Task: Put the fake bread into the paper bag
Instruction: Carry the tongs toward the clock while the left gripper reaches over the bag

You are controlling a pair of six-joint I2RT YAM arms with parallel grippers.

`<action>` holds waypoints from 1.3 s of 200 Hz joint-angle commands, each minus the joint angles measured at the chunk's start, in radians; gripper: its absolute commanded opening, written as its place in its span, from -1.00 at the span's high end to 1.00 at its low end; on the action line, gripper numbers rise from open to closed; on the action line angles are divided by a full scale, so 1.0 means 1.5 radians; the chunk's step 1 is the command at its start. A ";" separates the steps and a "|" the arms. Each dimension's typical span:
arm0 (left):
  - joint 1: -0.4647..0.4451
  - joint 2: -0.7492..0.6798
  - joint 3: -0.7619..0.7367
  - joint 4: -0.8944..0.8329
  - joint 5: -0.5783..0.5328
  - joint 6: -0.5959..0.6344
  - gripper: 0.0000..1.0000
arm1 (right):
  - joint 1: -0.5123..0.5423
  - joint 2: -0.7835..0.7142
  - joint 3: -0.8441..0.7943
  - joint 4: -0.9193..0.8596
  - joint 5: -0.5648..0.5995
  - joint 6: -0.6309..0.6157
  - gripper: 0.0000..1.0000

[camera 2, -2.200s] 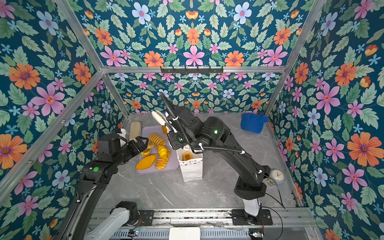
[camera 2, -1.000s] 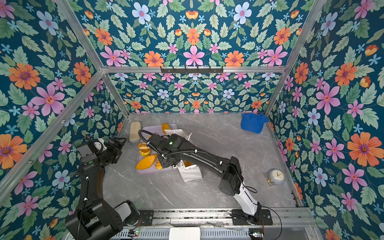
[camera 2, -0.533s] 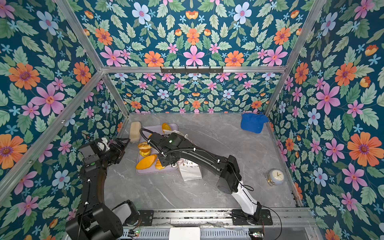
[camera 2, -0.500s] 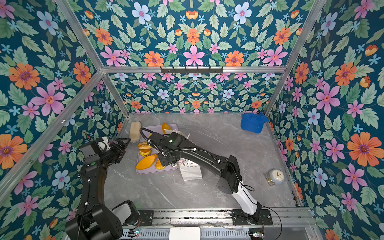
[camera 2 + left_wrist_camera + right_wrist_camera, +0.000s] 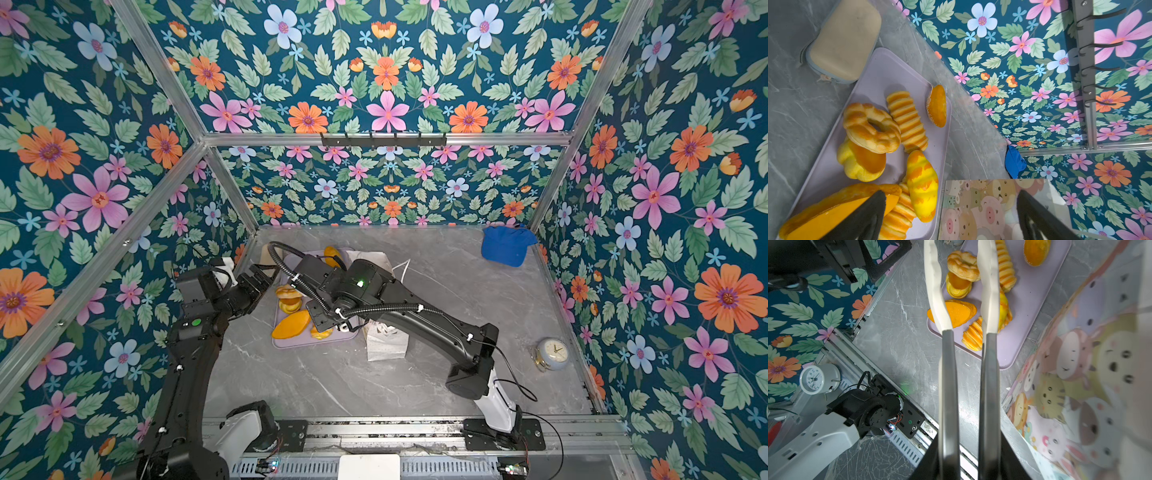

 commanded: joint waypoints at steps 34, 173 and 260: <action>-0.016 -0.016 0.038 -0.020 -0.004 -0.019 -0.99 | 0.006 -0.076 0.031 -0.033 0.059 -0.019 0.35; -0.643 0.135 0.425 -0.279 -0.554 0.046 -0.89 | -0.503 -0.532 -0.567 0.129 -0.103 -0.068 0.39; -0.890 0.473 0.804 -0.306 -0.619 0.083 -0.90 | -0.614 -0.543 -1.062 0.407 -0.104 0.016 0.34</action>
